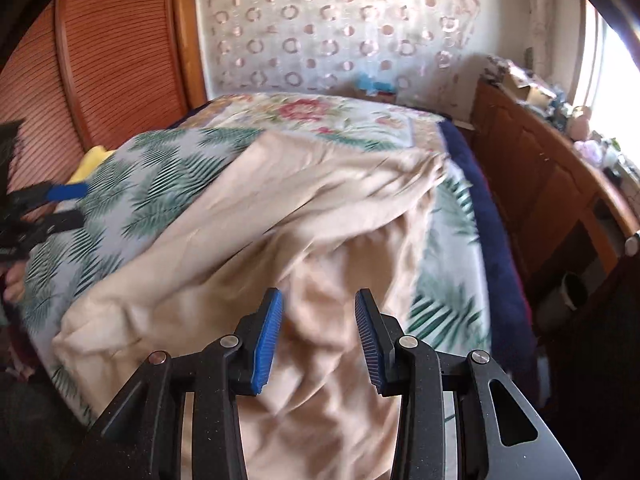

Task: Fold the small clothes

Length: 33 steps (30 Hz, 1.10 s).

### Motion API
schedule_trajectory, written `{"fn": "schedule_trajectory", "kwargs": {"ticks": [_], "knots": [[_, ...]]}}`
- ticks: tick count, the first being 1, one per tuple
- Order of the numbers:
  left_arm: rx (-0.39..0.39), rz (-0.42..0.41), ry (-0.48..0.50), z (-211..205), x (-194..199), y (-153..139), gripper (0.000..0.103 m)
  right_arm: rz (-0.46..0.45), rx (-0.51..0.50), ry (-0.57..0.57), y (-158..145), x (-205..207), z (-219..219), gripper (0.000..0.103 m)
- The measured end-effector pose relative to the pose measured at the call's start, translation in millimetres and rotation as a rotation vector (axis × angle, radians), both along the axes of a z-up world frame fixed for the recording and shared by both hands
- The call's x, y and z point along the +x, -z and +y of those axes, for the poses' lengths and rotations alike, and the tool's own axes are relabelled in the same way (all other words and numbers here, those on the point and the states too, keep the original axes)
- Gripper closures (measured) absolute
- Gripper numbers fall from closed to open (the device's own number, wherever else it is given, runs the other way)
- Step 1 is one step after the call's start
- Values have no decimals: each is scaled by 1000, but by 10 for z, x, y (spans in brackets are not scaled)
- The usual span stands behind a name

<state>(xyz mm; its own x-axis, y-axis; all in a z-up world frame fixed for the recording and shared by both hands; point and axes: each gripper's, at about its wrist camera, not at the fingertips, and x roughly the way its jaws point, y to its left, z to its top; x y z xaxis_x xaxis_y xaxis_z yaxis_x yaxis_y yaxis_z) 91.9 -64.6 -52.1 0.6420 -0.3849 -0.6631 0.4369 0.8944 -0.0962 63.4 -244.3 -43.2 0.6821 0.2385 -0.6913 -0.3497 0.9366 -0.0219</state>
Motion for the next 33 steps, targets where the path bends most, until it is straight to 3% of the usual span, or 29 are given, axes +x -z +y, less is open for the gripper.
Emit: {"fn": "schedule_trajectory", "kwargs": {"ticks": [5,12,16,17,24,33], "knots": [[-1,7,31,-104,-67,7,28,23,16,-14,5,-115,-32,64],[-4,20,57,-189,-134,35,28,48,-15,-6,111,43,-4,64],[-7,23,63,-211,-141,40,28,62,-46,-11,113,25,60,96],[-10,22,62,-211,-142,37,28,61,-41,-19,94,9,46,98],[-21,14,69,-225,-151,-11,28,68,10,-46,-206,-300,-233,100],[-16,5,94,-345,-194,-71,28,175,-162,-15,-343,-641,-647,100]]}}
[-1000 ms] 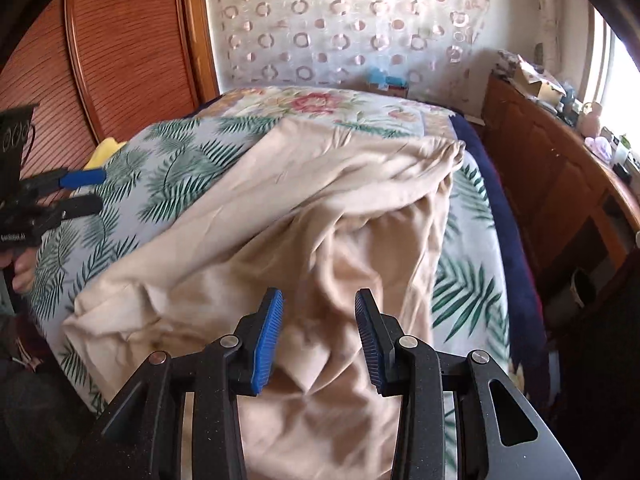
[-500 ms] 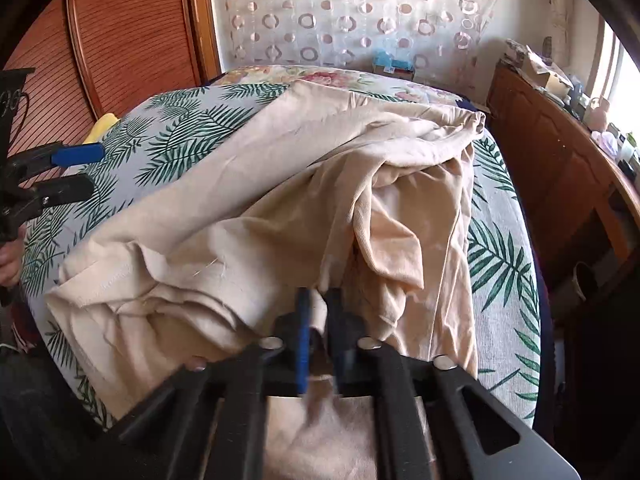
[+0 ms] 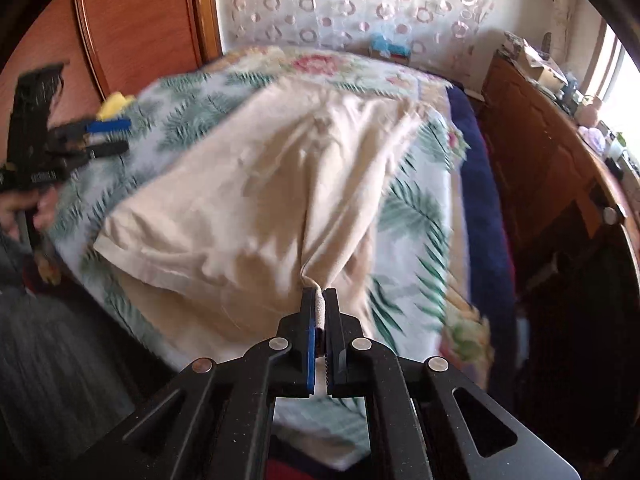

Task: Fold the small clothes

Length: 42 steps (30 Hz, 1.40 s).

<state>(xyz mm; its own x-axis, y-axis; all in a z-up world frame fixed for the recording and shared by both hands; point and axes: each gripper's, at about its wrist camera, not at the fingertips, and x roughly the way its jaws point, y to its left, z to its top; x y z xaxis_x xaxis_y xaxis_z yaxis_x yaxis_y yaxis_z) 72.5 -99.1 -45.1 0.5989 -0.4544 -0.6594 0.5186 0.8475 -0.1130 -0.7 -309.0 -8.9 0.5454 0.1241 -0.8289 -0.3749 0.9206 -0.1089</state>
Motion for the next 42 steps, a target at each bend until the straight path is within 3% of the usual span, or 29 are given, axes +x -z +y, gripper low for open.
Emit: {"fn": "schedule_trajectory", "kwargs": {"ticks": [4,9,12,15,22,33,37,42], "knots": [[8,12,17,-64,9,50,28,56,20,27,164,-44,-145,100],[23,29,24,-105,5,110,28,18,29,69,219,30,-154,100],[24,35,21,-114,8,135,28,-42,36,68,209,29,-103,86],[27,45,16,-116,24,157,28,-80,49,80,197,22,-58,66],[19,64,-1,-98,91,216,28,-138,97,103,341,251,-21,64],[25,45,-84,32,402,193,28,-252,123,143,370,1282,-47,58],[17,41,-102,63,471,185,28,-228,152,188,446,1764,-95,57],[18,44,-99,70,488,195,28,-132,245,245,639,2270,-178,57]]}}
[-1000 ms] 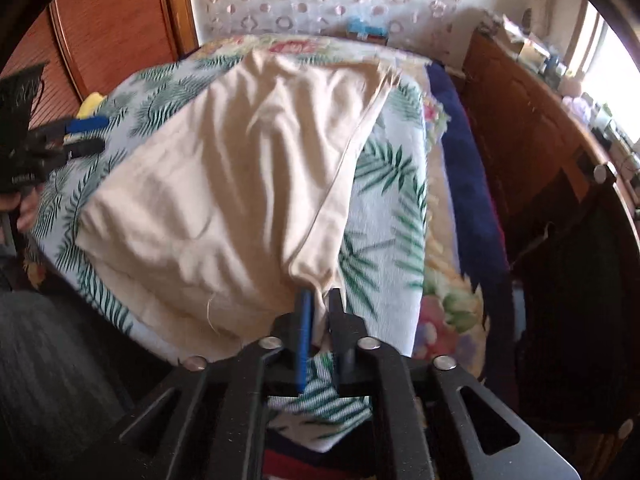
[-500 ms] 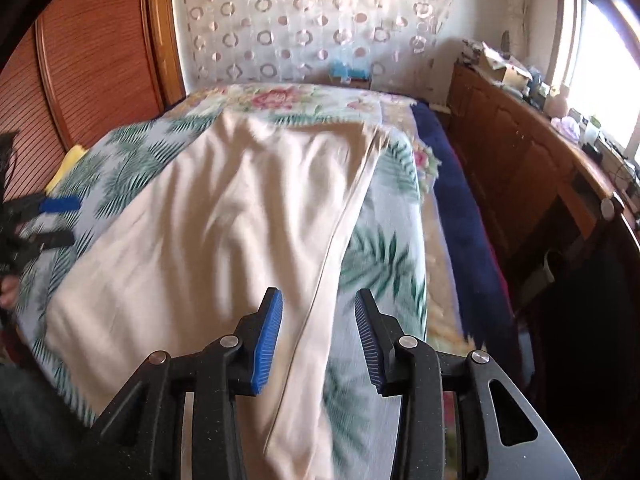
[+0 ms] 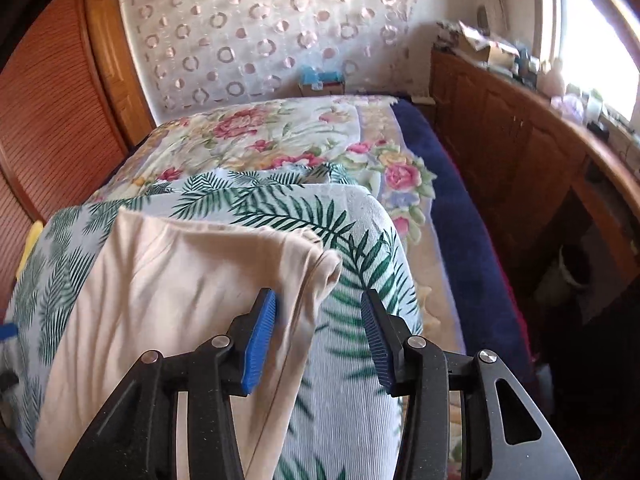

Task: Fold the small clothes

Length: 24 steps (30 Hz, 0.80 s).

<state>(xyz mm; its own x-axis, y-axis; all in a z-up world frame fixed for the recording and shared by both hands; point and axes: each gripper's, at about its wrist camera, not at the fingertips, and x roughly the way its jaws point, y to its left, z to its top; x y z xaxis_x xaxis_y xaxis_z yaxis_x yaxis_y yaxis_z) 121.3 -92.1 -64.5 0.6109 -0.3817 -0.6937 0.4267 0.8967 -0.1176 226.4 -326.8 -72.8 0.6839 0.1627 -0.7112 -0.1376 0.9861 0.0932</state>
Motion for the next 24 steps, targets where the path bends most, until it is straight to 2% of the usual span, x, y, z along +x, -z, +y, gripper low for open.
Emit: {"fn": "schedule_trajectory", "kwargs": {"ticks": [3,4,5,6,10,13,15,17,18,20,22,24], "knots": [[2,8,4,1,20,26,28,20,37,1,51,151,-6,57],[4,10,5,1,20,32,28,18,37,-6,54,190,5,61],[5,10,5,-6,13,40,28,8,33,-18,41,207,18,83],[4,12,6,-1,19,41,28,-2,23,-34,17,229,37,95],[2,16,10,-16,-2,65,28,-103,-86,32,-161,278,74,97],[1,19,16,-31,-37,79,28,-72,-136,50,-130,325,157,97],[1,18,22,-42,-58,78,28,-59,-168,40,-103,297,229,92],[4,16,26,-59,-72,73,28,-61,-177,31,-114,260,257,71],[5,15,28,-63,-75,72,28,-63,-173,23,-130,221,255,69],[5,13,33,-70,-88,63,28,-65,-173,4,-171,113,292,56],[6,13,41,-85,-108,58,28,-73,-182,-22,-186,-78,312,51],[3,16,52,-100,-124,52,24,-77,-185,-51,-209,-318,277,51]]}}
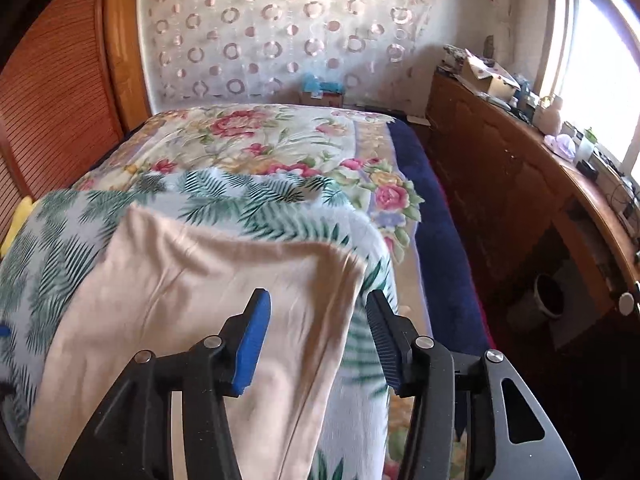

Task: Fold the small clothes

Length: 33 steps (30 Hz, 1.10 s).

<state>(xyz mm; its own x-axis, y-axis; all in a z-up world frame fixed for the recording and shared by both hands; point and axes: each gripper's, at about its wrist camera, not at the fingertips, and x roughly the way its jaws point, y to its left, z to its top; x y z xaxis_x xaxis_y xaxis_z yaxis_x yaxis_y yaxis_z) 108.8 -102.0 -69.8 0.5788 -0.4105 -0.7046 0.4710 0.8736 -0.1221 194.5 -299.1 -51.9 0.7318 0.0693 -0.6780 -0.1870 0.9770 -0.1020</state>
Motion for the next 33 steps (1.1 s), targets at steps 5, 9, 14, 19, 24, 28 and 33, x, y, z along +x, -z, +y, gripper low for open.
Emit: {"fn": "schedule_trajectory", "kwargs": {"ticks": [5,9,14,19,24,28,33], "knots": [[17,4,13,-49,-43,0,17,11,24,-40,92,-643,-60,43],[9,19,30,-71,-107,1,17,44,47,-43,181,-1030,-154,43],[8,47,64,-114,-250,25,17,85,40,-44,276,-1384,-191,43],[-3,66,103,-173,-377,42,17,110,14,-16,307,-1540,-267,43],[1,75,127,-233,-452,78,17,130,17,-3,285,-1601,-287,43],[14,102,121,-226,-443,162,17,134,27,-9,312,-1739,-277,43],[18,115,125,-219,-469,212,17,143,58,-26,332,-1809,-292,43]]}}
